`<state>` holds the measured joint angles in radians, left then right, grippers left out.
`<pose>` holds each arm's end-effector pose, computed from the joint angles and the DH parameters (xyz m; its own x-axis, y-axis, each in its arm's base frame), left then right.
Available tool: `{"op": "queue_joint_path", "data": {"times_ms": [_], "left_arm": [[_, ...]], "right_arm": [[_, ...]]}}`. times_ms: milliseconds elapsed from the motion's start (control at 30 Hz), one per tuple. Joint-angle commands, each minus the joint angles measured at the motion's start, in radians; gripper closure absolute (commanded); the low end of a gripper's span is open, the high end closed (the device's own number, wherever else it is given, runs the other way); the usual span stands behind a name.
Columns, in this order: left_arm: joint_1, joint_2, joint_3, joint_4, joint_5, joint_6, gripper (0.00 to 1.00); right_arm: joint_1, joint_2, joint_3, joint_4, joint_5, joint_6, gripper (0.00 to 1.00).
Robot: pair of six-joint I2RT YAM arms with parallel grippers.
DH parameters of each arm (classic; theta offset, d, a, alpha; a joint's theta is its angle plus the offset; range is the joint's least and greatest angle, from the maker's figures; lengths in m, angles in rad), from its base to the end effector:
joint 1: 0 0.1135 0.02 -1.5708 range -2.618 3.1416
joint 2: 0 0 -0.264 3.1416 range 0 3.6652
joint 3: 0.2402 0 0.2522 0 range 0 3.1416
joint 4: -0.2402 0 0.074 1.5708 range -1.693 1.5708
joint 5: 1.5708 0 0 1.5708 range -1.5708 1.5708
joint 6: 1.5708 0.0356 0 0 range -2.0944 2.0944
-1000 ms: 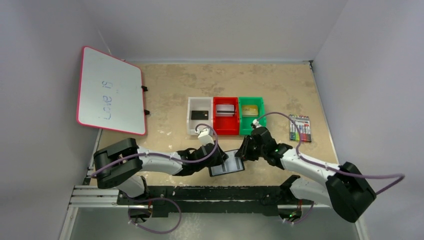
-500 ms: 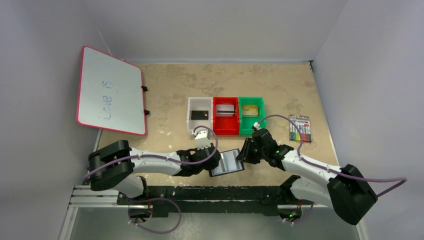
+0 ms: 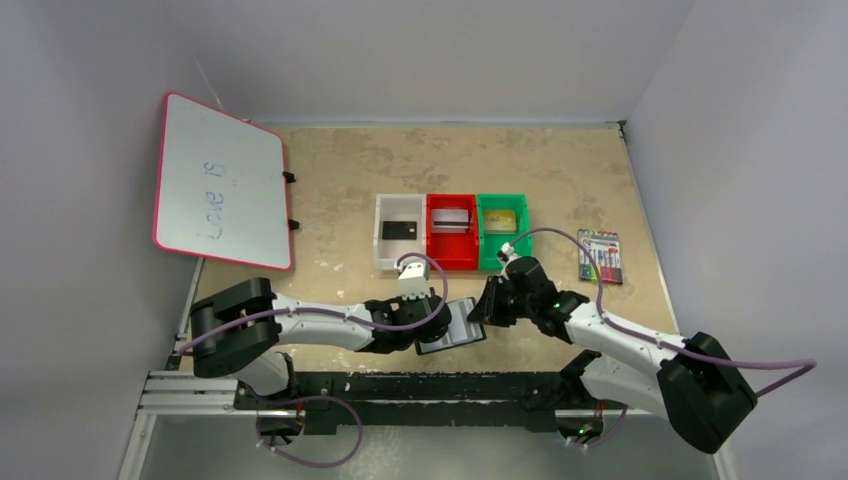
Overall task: Take the credit cards out of the card holder
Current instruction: Remove the credit card from the card holder.
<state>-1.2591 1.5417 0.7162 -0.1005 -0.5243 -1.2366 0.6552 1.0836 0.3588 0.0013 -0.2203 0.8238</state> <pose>0.1045 -0.2663 0.1543 -0.7716 -0.2718 -0.5751 0.0085 0.8996 -0.4365 0.1547 0.1287 0.1573 -0.8882 0.2205 -0.4031 -0.1071 0.7539 0.6482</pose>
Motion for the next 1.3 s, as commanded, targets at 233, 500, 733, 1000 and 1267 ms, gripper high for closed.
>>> {"op": "queue_joint_path", "data": {"times_ms": [233,500,733,1000,1267], "left_arm": [[-0.010,0.032,0.008,-0.031,-0.017,0.003,0.80],[-0.010,0.012,-0.004,-0.037,-0.037,-0.002,0.80],[-0.010,-0.012,-0.011,-0.048,-0.052,-0.006,0.80],[-0.011,-0.049,-0.020,-0.072,-0.084,-0.031,0.80],[-0.011,-0.152,-0.081,-0.175,-0.164,-0.129,0.80]], "right_arm": [[0.003,-0.080,0.051,0.044,-0.151,-0.047,0.74],[0.010,-0.102,0.096,-0.003,-0.174,-0.090,0.69],[0.045,-0.065,0.123,0.008,-0.182,-0.103,0.67],[0.137,0.039,0.162,0.053,-0.140,-0.083,0.67],[0.170,0.105,0.162,0.133,-0.177,-0.074,0.67]]}}
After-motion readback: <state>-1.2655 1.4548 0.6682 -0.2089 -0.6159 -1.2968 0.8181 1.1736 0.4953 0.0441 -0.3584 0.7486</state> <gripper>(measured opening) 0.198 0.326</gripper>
